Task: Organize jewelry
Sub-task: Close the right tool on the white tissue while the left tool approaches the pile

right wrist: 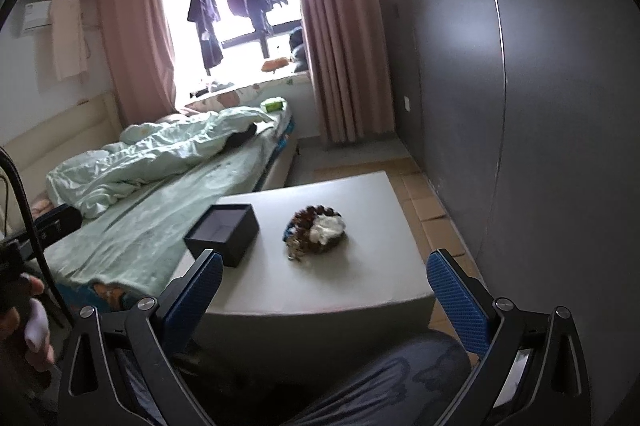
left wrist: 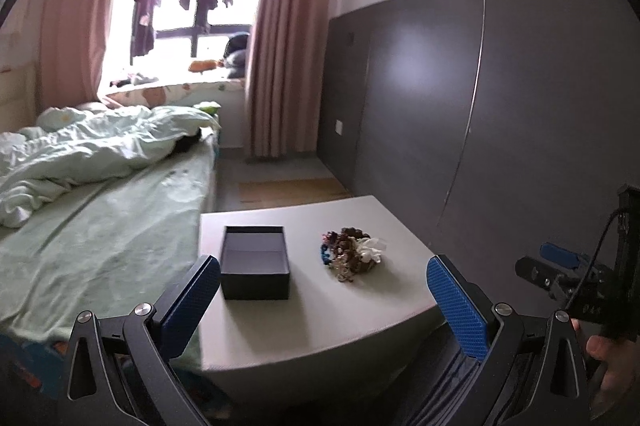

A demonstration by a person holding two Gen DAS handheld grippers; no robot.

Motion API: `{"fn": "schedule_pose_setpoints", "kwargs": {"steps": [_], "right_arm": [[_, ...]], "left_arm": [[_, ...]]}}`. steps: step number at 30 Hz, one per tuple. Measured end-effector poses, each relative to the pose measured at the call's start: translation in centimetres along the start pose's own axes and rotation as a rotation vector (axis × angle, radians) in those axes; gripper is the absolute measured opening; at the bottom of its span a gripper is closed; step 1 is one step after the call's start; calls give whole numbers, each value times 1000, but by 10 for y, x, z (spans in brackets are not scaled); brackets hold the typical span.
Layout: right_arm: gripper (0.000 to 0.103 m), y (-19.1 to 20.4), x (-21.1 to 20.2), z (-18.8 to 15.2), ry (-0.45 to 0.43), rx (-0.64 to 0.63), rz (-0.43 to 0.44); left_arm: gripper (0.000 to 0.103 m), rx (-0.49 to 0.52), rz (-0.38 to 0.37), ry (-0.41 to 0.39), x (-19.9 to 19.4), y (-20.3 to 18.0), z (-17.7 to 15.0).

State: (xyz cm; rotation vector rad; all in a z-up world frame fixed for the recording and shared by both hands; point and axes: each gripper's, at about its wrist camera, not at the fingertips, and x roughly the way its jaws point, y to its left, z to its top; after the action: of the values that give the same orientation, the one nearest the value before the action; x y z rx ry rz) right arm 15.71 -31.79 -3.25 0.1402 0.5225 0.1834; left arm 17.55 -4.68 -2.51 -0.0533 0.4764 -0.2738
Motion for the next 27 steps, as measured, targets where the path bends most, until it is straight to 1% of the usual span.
{"fn": "schedule_pose_setpoints", "kwargs": {"steps": [4,7,13,17,19,22,25,27], "right_arm": [[99,-16,23,-4,42,17,-11],[94,-28,40,-4,75,36,-16],[82,-50,77,-5,139,89,-8],[76,-60,108,-6,183,142,37],[74,-62,124,-6,203,167,62],[73,-64,147,-8,233,212,110],[66,-61,173,-8,260,234,144],[63,-60,187,-7,272,255,170]], "left_arm": [[103,-11,-43,45,38,1,2],[103,-11,-69,79,63,1,2],[97,-20,-129,144,112,1,6],[90,-19,-143,185,139,2,6],[88,-27,-145,207,153,5,6],[79,-41,-144,242,174,10,7],[72,-55,-146,270,190,14,8],[70,-55,-147,289,203,16,10]]}}
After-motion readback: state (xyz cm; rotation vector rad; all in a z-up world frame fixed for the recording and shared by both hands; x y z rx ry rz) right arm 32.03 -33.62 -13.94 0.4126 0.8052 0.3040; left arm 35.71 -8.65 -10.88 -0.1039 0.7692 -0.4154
